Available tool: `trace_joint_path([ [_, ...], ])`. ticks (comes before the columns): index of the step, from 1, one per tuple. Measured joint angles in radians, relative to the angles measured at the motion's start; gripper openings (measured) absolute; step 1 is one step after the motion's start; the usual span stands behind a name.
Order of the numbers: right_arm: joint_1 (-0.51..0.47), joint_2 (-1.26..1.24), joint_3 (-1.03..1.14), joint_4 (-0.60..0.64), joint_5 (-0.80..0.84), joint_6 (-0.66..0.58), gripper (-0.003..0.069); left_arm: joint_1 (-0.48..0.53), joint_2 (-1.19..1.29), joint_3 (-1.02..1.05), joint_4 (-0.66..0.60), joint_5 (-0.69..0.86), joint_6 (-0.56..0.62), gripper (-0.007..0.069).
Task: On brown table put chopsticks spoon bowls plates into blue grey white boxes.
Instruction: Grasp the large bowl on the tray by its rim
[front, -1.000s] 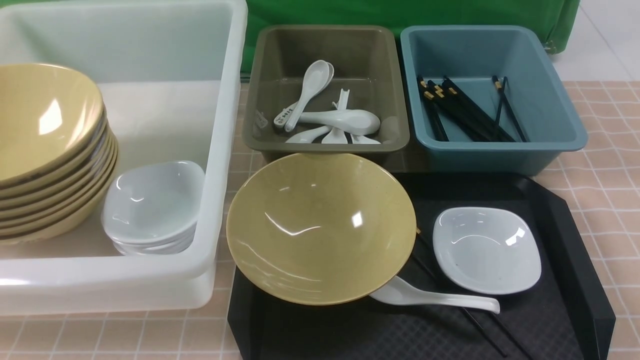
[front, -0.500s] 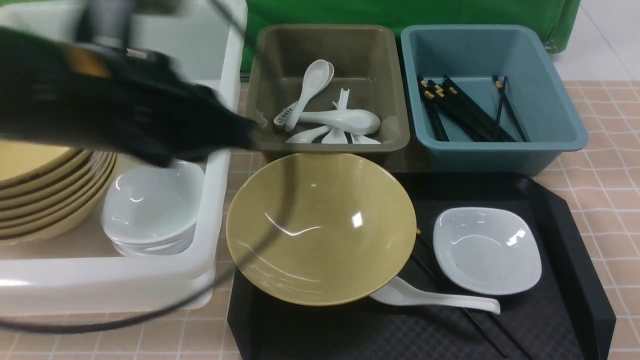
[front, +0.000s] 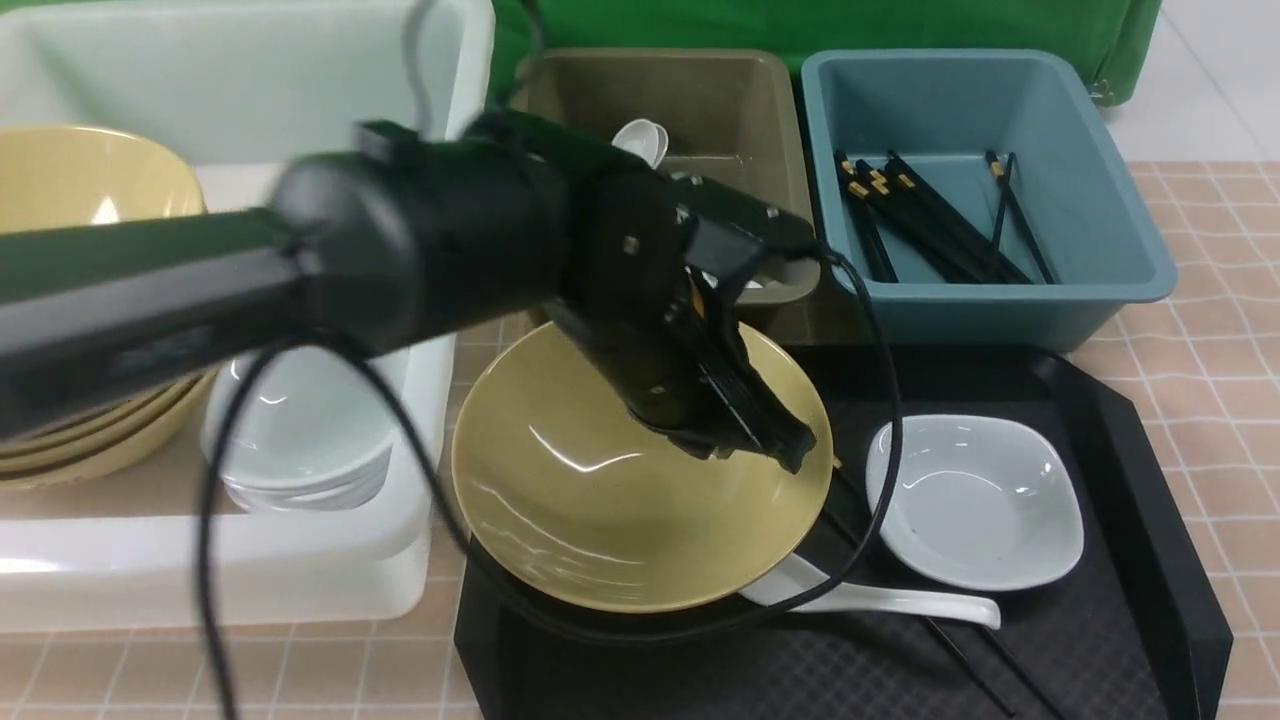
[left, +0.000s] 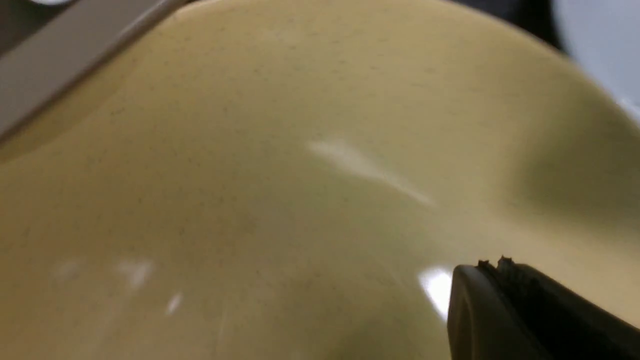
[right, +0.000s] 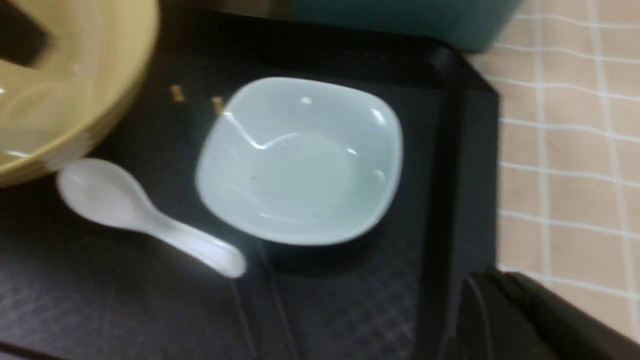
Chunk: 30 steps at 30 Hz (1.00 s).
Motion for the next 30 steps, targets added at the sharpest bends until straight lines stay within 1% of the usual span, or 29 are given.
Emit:
trace_joint_path([
  [3,0.071,0.000,0.005,0.004,-0.036,-0.005,0.0038,0.000,0.064,-0.019,-0.003,-0.003,-0.020,-0.0008],
  [7,0.160,0.000,0.006,0.004,-0.052,-0.035,0.0038,-0.013,0.111,-0.033,-0.099,-0.001,-0.022,-0.0008],
  [8,0.160,0.000,0.006,0.004,-0.052,-0.037,0.0038,-0.013,0.111,-0.033,-0.107,-0.001,-0.022,-0.0008],
  [9,0.179,0.000,0.006,0.004,-0.054,-0.042,0.0038,-0.018,0.111,-0.034,-0.143,-0.002,-0.015,-0.0006],
  [10,0.208,0.000,0.006,0.004,-0.057,-0.048,0.0038,-0.025,0.110,-0.036,-0.230,-0.004,0.006,-0.0007],
  [11,0.223,0.000,0.007,0.004,-0.062,-0.049,0.0038,-0.030,0.110,-0.037,-0.277,-0.008,0.018,-0.0007],
  [12,0.223,0.000,0.007,0.004,-0.062,-0.049,0.0038,-0.032,0.110,-0.037,-0.289,-0.009,0.025,-0.0007],
  [13,0.247,0.000,0.011,0.004,-0.071,-0.049,0.0038,-0.039,0.110,-0.039,-0.431,-0.004,0.080,-0.0007],
  [15,0.249,0.000,0.014,0.003,-0.082,-0.062,0.0039,-0.040,0.110,-0.055,-0.510,0.029,0.155,-0.0007],
  [16,0.249,0.000,0.015,0.001,-0.086,-0.080,0.0040,-0.038,0.106,-0.072,-0.523,0.064,0.208,-0.0007],
  [18,0.249,0.000,0.015,0.000,-0.089,-0.102,0.0041,-0.024,0.094,-0.106,-0.508,0.107,0.246,-0.0005],
  [20,0.249,0.000,0.015,0.000,-0.090,-0.112,0.0042,-0.004,0.075,-0.134,-0.466,0.137,0.251,-0.0003],
  [21,0.249,0.000,0.015,0.000,-0.090,-0.124,0.0043,0.015,0.056,-0.152,-0.402,0.151,0.252,0.0009],
  [22,0.249,0.000,0.015,0.000,-0.090,-0.129,0.0043,0.029,0.043,-0.164,-0.369,0.158,0.253,0.0022],
  [24,0.249,0.000,0.015,0.000,-0.090,-0.135,0.0043,0.068,0.012,-0.187,-0.232,0.163,0.254,0.0068],
  [26,0.249,0.000,0.015,0.000,-0.090,-0.138,0.0044,0.096,-0.009,-0.196,-0.133,0.161,0.234,0.0125],
  [27,0.249,0.000,0.015,0.000,-0.090,-0.142,0.0044,0.120,-0.018,-0.197,-0.081,0.159,0.203,0.0171],
  [28,0.249,0.000,0.015,0.000,-0.090,-0.145,0.0044,0.135,-0.022,-0.197,-0.046,0.159,0.174,0.0213],
  [29,0.249,0.000,0.015,0.000,-0.090,-0.145,0.0044,0.138,-0.022,-0.197,-0.040,0.159,0.174,0.0223],
  [30,0.249,0.000,0.015,0.000,-0.090,-0.145,0.0046,0.156,-0.023,-0.194,-0.007,0.159,0.130,0.0284],
])
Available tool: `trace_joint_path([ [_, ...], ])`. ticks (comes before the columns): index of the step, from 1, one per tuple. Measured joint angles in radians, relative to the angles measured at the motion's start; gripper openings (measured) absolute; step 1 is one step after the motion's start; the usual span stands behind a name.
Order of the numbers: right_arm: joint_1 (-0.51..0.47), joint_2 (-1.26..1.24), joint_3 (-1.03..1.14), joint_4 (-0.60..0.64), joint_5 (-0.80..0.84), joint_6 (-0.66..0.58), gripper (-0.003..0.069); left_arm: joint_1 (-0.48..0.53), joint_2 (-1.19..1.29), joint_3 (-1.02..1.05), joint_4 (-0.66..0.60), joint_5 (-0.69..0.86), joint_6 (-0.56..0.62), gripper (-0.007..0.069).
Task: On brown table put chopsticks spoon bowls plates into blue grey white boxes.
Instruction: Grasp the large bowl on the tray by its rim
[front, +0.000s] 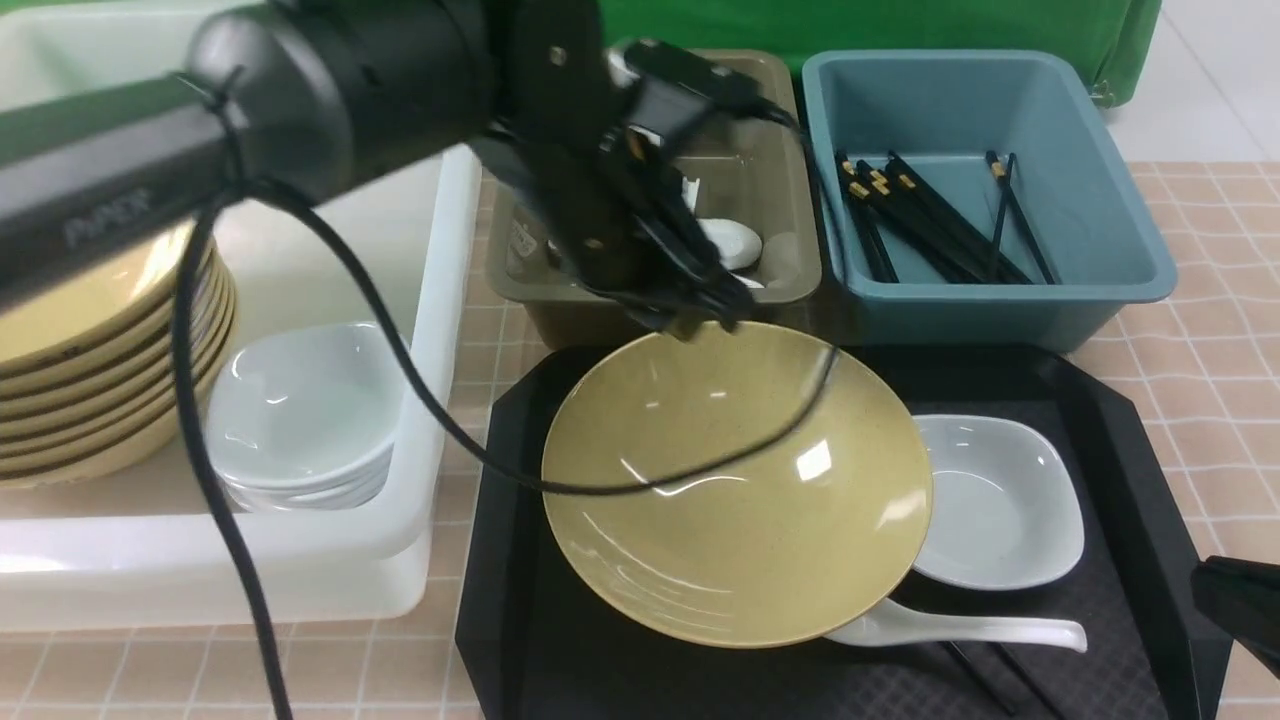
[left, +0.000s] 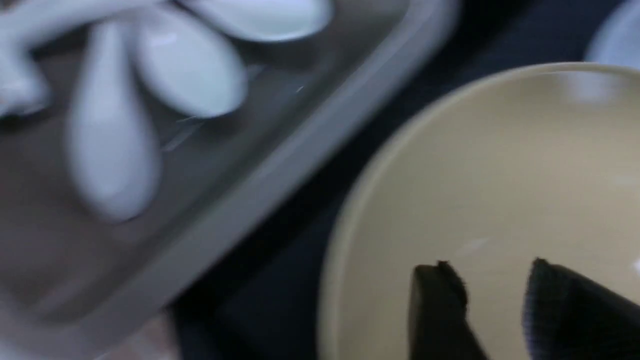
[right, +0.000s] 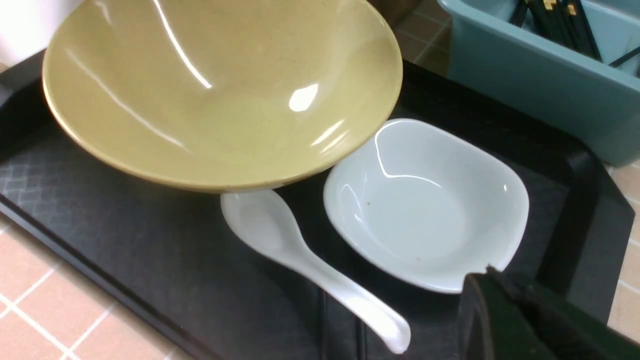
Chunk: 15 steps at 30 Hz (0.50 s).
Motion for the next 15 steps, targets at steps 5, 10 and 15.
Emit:
trace_joint_path([
  [5,0.000,0.000,0.000,0.000,0.000,-0.001,0.0048,0.037,0.042,0.012,0.061,0.004,-0.133,0.0450],
  [10,0.000,0.000,0.000,0.000,0.000,-0.001,0.0048,0.038,0.118,0.013,0.063,0.016,-0.155,0.0478],
  [15,0.000,0.000,0.000,0.000,0.000,-0.003,0.0048,0.038,0.192,0.013,0.041,0.058,-0.152,0.0424],
])
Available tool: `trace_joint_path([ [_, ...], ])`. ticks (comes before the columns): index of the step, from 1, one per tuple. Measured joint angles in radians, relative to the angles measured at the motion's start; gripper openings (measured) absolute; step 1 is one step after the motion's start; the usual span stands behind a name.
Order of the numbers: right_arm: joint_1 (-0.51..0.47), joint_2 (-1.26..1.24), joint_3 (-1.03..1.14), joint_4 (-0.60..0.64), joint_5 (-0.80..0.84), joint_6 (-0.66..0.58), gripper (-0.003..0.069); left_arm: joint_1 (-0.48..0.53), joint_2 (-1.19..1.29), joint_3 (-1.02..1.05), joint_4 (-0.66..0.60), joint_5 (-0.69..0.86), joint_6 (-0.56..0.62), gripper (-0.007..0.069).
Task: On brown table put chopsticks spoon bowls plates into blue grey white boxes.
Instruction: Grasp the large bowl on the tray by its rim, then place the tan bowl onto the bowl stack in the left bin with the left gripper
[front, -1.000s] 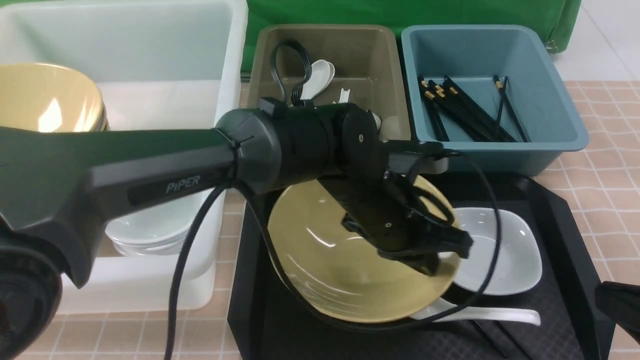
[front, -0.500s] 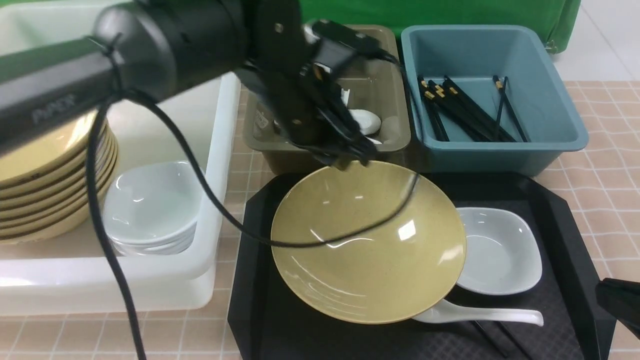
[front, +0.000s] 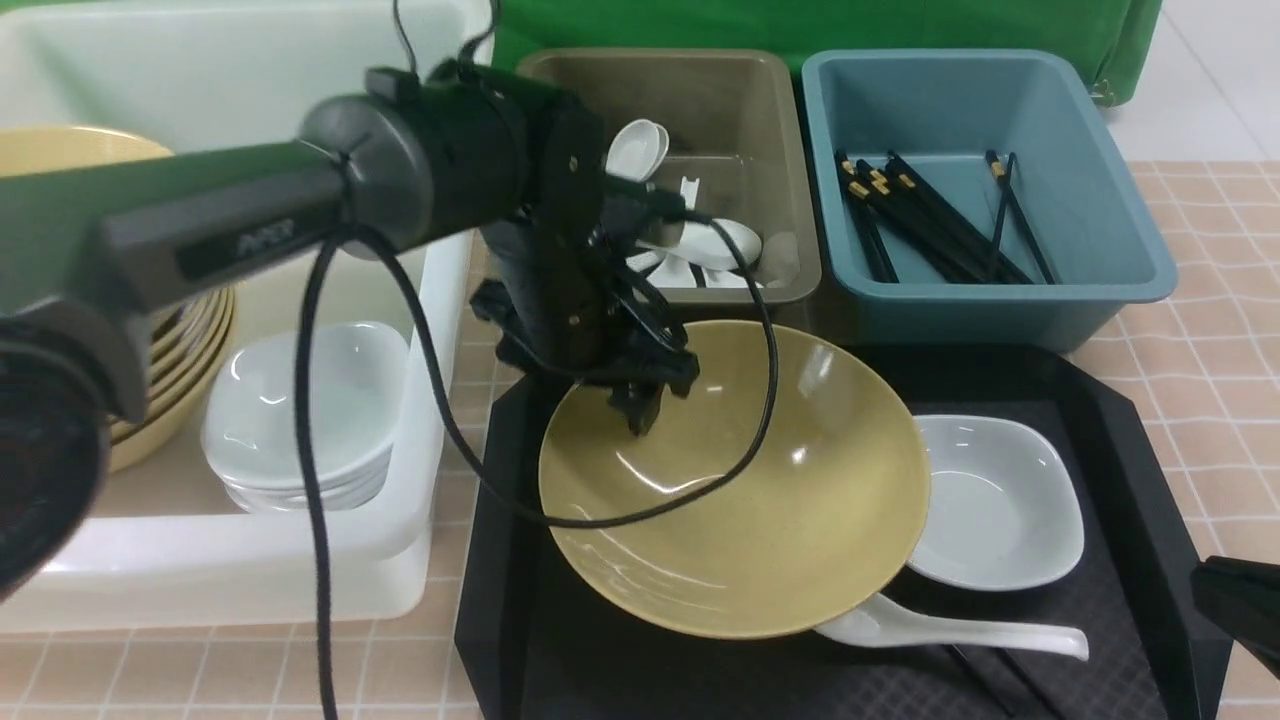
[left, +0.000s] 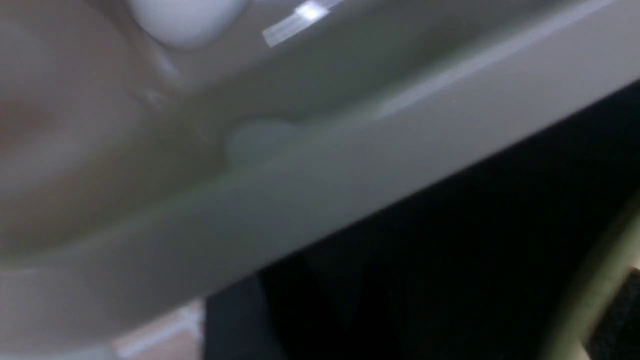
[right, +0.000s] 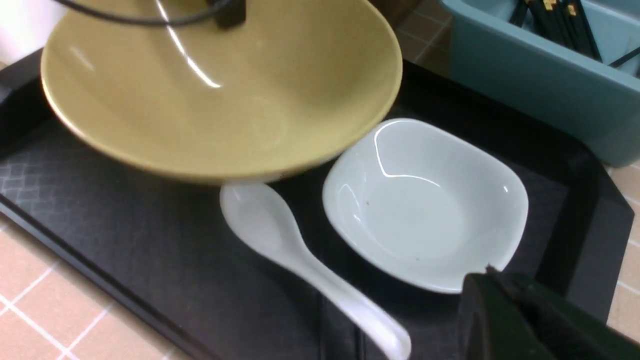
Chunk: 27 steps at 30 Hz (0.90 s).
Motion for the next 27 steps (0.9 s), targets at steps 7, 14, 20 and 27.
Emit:
trace_joint_path([
  [7,0.000,0.000,0.000,0.000,0.000,0.000,0.0048,0.004,0.003,-0.015,-0.104,0.060,0.084,0.0163],
  [14,0.000,0.000,0.000,0.000,0.003,0.000,0.0052,0.003,-0.084,-0.024,-0.145,0.105,0.129,0.0022],
  [20,0.000,0.000,0.000,0.000,0.004,0.000,0.0057,0.010,-0.250,-0.023,-0.098,0.083,0.167,0.0008],
  [27,0.000,0.000,0.000,0.000,0.004,0.000,0.0066,0.124,-0.423,-0.023,-0.237,0.030,0.214,0.0008],
])
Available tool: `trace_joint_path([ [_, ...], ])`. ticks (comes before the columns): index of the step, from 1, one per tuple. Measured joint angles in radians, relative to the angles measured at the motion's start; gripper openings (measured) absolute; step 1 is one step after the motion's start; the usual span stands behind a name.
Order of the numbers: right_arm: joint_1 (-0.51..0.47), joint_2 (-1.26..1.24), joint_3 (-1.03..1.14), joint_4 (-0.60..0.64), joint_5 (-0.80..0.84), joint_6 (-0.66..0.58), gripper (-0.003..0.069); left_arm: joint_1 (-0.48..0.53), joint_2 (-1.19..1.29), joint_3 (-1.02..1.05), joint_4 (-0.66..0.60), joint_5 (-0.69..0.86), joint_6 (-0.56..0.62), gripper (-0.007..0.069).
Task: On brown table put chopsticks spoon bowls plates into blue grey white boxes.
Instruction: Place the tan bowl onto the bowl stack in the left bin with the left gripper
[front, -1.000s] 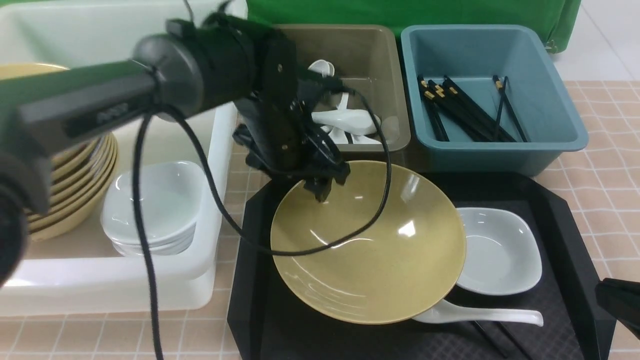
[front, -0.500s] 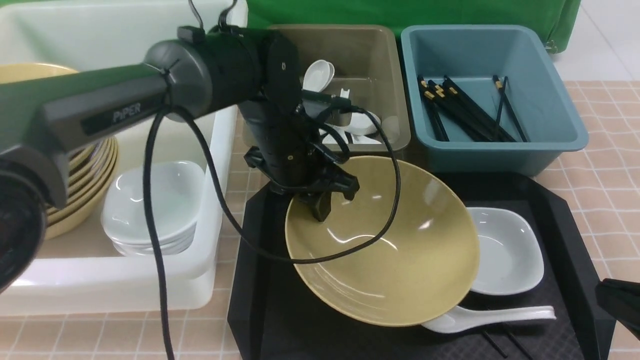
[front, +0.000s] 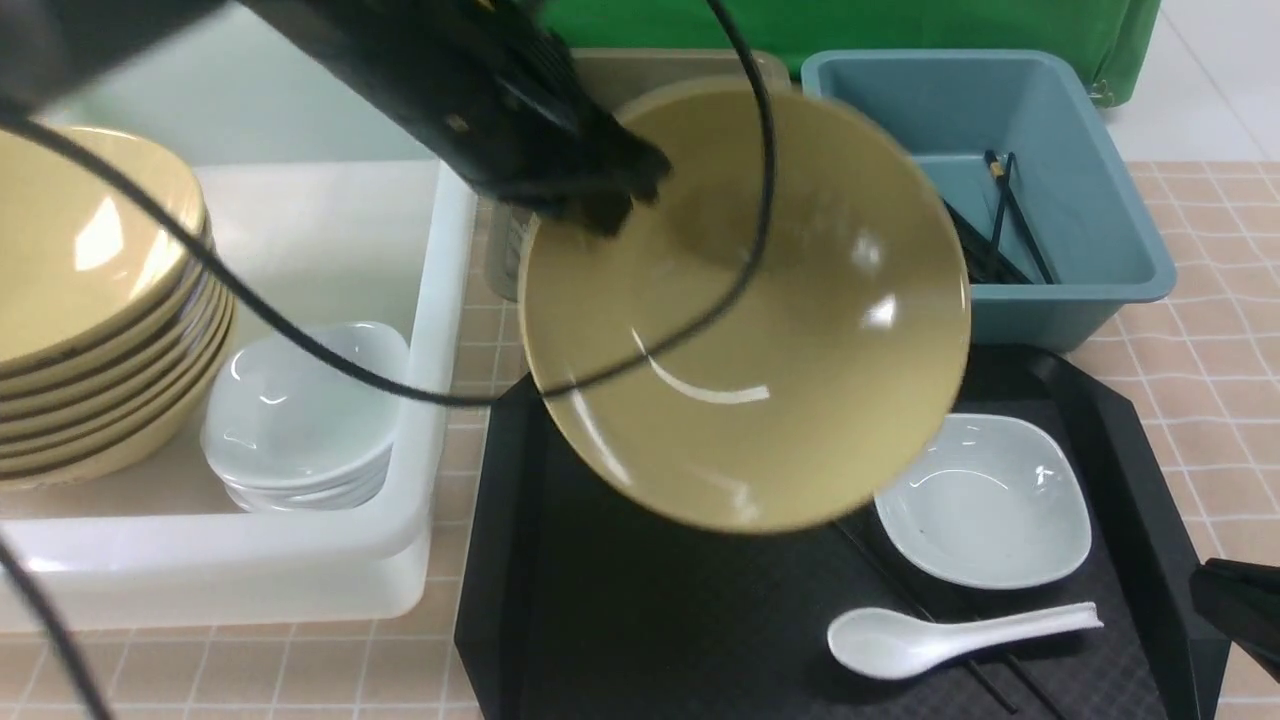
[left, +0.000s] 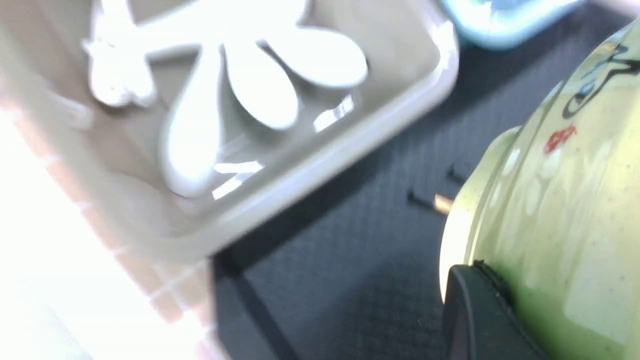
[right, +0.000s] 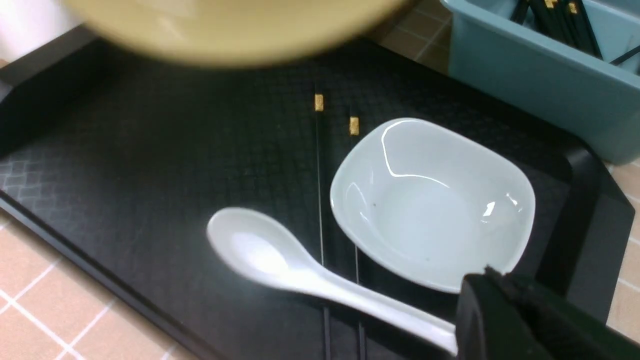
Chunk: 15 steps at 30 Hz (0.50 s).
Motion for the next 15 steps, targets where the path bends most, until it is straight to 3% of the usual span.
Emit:
trace_joint_path([
  [3,0.000,0.000,0.000,0.000,0.000,0.000,0.0067,0.082,-0.068,0.000,-0.005,0.000,0.004,0.0008],
  [7,0.000,0.000,0.000,0.000,0.000,0.000,0.0069,0.308,-0.188,0.000,0.009,0.000,0.006,0.0008],
  [8,0.000,0.000,0.000,0.000,0.000,0.000,0.0069,0.434,-0.234,0.000,0.018,0.006,-0.007,0.0008],
  [11,0.000,0.000,0.000,0.000,0.000,0.000,0.0070,0.622,-0.255,0.007,0.020,0.012,-0.035,0.0008],
  [15,0.000,0.000,0.000,0.000,0.000,0.000,0.0074,0.789,-0.252,0.072,-0.023,-0.027,-0.062,0.0008],
])
